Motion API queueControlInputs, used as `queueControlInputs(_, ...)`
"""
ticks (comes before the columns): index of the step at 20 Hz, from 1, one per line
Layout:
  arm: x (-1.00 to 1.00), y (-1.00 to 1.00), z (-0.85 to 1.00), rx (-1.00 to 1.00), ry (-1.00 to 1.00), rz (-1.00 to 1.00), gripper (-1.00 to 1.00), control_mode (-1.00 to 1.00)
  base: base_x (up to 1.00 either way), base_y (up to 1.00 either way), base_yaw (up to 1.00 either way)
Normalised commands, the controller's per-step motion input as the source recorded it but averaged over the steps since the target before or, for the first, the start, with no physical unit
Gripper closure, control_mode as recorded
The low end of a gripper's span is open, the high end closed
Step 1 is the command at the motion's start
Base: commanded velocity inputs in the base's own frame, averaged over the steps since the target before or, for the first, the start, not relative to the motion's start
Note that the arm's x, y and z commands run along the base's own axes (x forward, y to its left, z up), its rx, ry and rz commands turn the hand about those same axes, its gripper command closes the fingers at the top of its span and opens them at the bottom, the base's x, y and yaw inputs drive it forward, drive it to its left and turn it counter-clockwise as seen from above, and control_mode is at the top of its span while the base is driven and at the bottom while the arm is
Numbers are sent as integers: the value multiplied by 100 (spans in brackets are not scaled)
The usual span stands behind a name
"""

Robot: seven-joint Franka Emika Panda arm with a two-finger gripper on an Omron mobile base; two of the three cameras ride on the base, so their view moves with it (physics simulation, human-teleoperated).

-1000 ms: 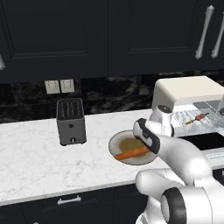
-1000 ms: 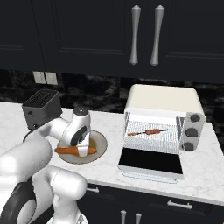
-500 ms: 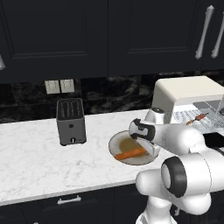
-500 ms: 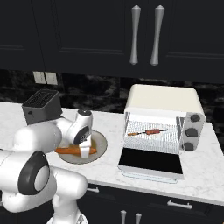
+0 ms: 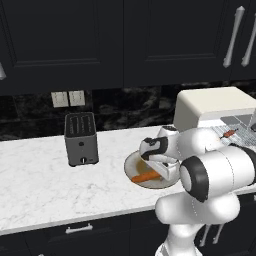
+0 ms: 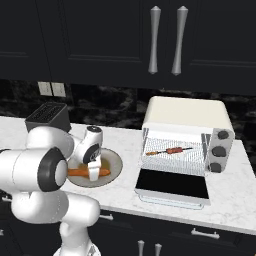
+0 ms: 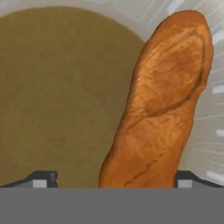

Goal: Pick up the kebab skewer and baguette bread, and place them inside the toaster oven. Close the toaster oven door and start by setting the timer.

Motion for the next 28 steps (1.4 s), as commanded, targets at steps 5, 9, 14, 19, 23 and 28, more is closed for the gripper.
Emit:
queueControlInputs(5,0,1,-20,0,0,3,-100,-100,0,0,0)
queueControlInputs(9,-5,-1,0,0,-1,2,100,-100,0,0,0)
queueControlInputs(14,-19,-25,0,3,-9,0,100,-100,0,0,0)
queueControlInputs(19,-59,-51,99,21,-22,8,100,-100,0,0,0)
queueControlInputs(23,-80,-82,100,16,-22,7,100,-100,0,0,0)
queueControlInputs(28,-12,-100,92,7,-19,1,100,-100,0,0,0)
